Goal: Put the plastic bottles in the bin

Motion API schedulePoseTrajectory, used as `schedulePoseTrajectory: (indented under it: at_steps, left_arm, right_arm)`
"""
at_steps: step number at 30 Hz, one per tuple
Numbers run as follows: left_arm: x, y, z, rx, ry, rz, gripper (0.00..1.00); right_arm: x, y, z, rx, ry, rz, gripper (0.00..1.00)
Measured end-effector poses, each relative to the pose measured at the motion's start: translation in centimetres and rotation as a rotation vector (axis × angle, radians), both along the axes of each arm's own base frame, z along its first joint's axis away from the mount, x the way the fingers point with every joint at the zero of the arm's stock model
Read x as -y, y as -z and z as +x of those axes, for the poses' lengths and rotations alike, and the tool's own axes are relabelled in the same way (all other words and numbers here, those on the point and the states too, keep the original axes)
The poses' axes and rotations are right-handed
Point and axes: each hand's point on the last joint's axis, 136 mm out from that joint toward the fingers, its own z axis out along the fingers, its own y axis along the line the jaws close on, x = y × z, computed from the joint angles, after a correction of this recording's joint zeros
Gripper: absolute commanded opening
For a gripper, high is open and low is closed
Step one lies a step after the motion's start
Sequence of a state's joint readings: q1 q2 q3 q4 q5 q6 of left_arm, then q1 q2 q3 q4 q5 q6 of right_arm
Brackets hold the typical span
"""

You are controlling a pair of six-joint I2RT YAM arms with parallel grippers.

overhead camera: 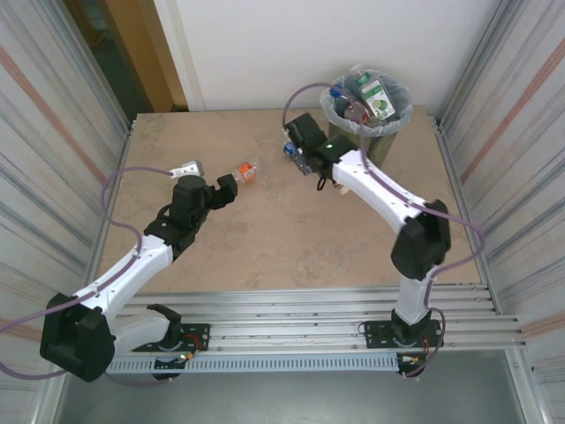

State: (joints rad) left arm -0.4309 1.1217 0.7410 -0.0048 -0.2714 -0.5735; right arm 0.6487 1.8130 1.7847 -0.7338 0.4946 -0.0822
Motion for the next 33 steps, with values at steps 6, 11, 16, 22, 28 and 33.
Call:
schedulePoseTrajectory:
  at_steps: [6,11,16,22,28,33]
  left_arm:
    - [0.0,0.0,0.0,0.0,0.0,0.001,0.99]
    - [0.0,0.0,0.0,0.0,0.0,0.001,0.99]
    - [0.0,0.0,0.0,0.001,0.001,0.0,0.99]
    - [0.0,0.0,0.0,0.001,0.0,0.0,0.99]
    - [-0.2,0.0,0.1,0.0,-0.005,0.004,0.99]
    - [-0.3,0.2,0.0,-0.005,-0.004,0.014,0.99]
  right_arm:
    - [3.8,-10.1,-1.0,0.206,0.043,0.202,0.44]
    - [9.3,-16.1,-0.2,0.376,0.118,0.346,0.44]
    - [13.1,-18.8,1.7,0.479,0.172,0.443,0.44]
    - [16.1,-19.4,5.7,0.529,0.203,0.509,0.44]
    - [16.2,-19.4,11.0,0.554,0.159,0.504,0.45]
    - [15.2,-17.2,14.4,0.53,0.094,0.453,0.45]
